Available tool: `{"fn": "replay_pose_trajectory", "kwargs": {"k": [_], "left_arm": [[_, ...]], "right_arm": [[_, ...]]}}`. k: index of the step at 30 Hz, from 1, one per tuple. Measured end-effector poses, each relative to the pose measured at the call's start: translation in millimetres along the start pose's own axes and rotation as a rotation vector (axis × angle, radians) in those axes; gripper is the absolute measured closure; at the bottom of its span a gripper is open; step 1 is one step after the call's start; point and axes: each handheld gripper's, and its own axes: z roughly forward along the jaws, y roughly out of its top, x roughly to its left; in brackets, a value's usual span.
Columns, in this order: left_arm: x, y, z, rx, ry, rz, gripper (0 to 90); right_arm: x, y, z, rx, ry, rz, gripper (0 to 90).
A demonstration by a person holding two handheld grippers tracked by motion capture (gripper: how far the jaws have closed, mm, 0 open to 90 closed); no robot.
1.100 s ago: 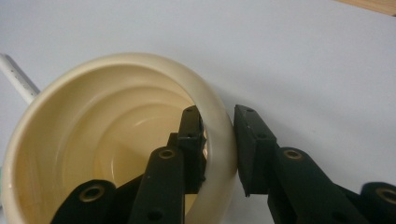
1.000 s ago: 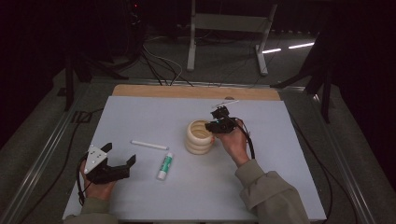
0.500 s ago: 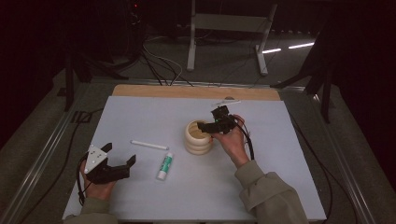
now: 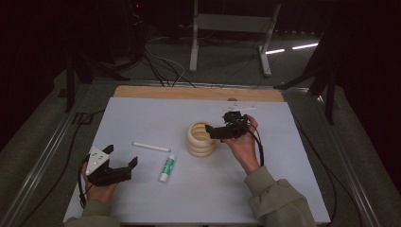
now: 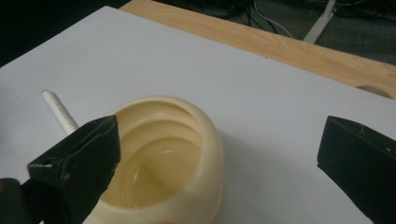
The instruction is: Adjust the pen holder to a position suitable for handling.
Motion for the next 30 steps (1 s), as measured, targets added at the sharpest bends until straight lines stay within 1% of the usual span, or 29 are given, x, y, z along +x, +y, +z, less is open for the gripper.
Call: {"fn": "replay_pose_trajectory", "kwargs": {"k": [3, 5, 7, 8, 9, 13, 15, 17, 18, 22, 23, 25, 29, 30], "left_arm": [[-0.7, -0.1, 1.3, 0.005, 0.004, 0.002, 1.0], [-0.6, -0.7, 1.8, 0.011, 0.007, 0.003, 1.0], [-0.3, -1.3, 1.3, 0.013, 0.010, 0.002, 1.0], [-0.1, -1.4, 0.9, 0.013, 0.011, 0.003, 1.0], [0.0, -1.5, 0.5, 0.013, 0.012, 0.000, 1.0], [0.2, -2.4, -0.4, 0.014, 0.015, 0.001, 1.0], [0.4, -2.7, -1.5, 0.015, 0.015, 0.002, 1.0], [0.8, -3.2, -2.1, 0.017, 0.018, 0.001, 1.0], [1.1, -3.6, -2.9, 0.017, 0.018, 0.002, 1.0], [2.3, -4.7, -7.7, 0.019, 0.035, 0.000, 1.0], [2.9, -4.9, -8.7, 0.018, 0.038, -0.002, 1.0], [3.7, -4.8, -10.6, 0.010, 0.042, -0.010, 1.0], [3.8, -5.0, -11.1, 0.009, 0.039, -0.008, 1.0], [3.6, -5.0, -10.9, 0.010, 0.037, -0.009, 1.0]], "right_arm": [[-1.9, -5.2, -10.6, -0.036, -0.031, -0.036, 0.0], [-3.6, -10.5, -17.5, -0.060, -0.050, -0.050, 0.0], [-6.0, -16.1, -24.3, -0.078, -0.074, -0.054, 0.0], [-7.7, -18.9, -27.5, -0.088, -0.078, -0.053, 0.0], [-9.6, -21.8, -30.6, -0.093, -0.080, -0.051, 0.0], [-16.9, -35.4, -39.8, -0.075, -0.094, -0.038, 0.0], [-20.0, -43.8, -45.3, -0.070, -0.094, -0.033, 0.0], [-23.6, -52.3, -53.1, -0.092, -0.088, -0.010, 0.0], [-24.5, -55.2, -55.7, -0.101, -0.084, -0.008, 0.0], [-29.0, -70.2, -66.1, -0.106, -0.080, -0.037, 0.0], [-30.7, -75.1, -69.6, -0.112, -0.071, -0.041, 0.0], [-32.0, -82.8, -76.4, -0.122, -0.067, -0.037, 0.0], [-31.6, -99.4, -91.8, -0.142, -0.036, -0.041, 0.0], [-31.4, -103.1, -94.5, -0.146, -0.037, -0.045, 0.0]]}}
